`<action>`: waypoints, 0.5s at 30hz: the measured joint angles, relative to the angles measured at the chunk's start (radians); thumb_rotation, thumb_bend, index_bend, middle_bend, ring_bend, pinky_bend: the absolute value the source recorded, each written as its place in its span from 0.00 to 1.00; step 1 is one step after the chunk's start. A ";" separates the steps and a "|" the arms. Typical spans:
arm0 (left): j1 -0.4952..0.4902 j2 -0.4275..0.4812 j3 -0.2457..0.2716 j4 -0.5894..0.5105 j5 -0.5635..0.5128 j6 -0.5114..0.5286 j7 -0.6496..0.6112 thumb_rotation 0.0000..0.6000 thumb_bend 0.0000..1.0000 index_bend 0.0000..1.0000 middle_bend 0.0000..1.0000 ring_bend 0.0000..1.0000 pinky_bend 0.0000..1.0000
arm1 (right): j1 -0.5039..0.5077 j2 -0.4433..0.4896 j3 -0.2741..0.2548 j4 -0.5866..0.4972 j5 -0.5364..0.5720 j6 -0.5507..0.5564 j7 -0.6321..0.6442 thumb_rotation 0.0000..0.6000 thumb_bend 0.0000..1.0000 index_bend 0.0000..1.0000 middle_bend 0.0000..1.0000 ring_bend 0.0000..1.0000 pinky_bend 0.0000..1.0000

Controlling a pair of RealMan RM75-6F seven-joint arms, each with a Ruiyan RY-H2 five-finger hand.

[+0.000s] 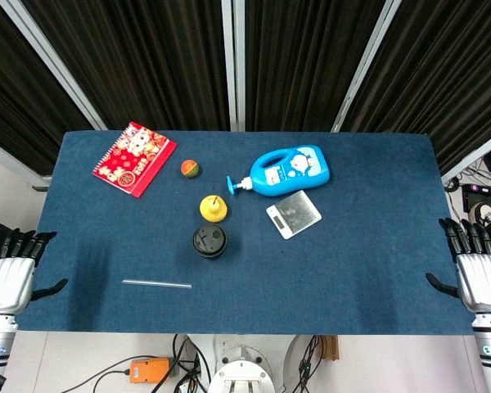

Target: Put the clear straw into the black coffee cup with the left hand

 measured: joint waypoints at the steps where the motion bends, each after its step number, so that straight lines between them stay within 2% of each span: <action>1: -0.002 -0.001 0.001 -0.003 0.003 -0.002 -0.004 1.00 0.07 0.17 0.19 0.11 0.05 | 0.000 0.001 0.001 -0.001 0.001 0.000 0.000 1.00 0.29 0.00 0.14 0.00 0.09; 9: -0.039 -0.008 0.009 -0.047 0.055 -0.037 -0.033 1.00 0.09 0.20 0.20 0.13 0.05 | -0.006 0.028 0.013 -0.006 0.008 0.021 0.008 1.00 0.29 0.00 0.14 0.00 0.09; 15: -0.089 -0.036 0.013 -0.090 0.073 -0.112 -0.007 1.00 0.11 0.25 0.23 0.17 0.05 | -0.014 0.053 0.019 -0.012 0.007 0.038 0.037 1.00 0.29 0.00 0.14 0.00 0.09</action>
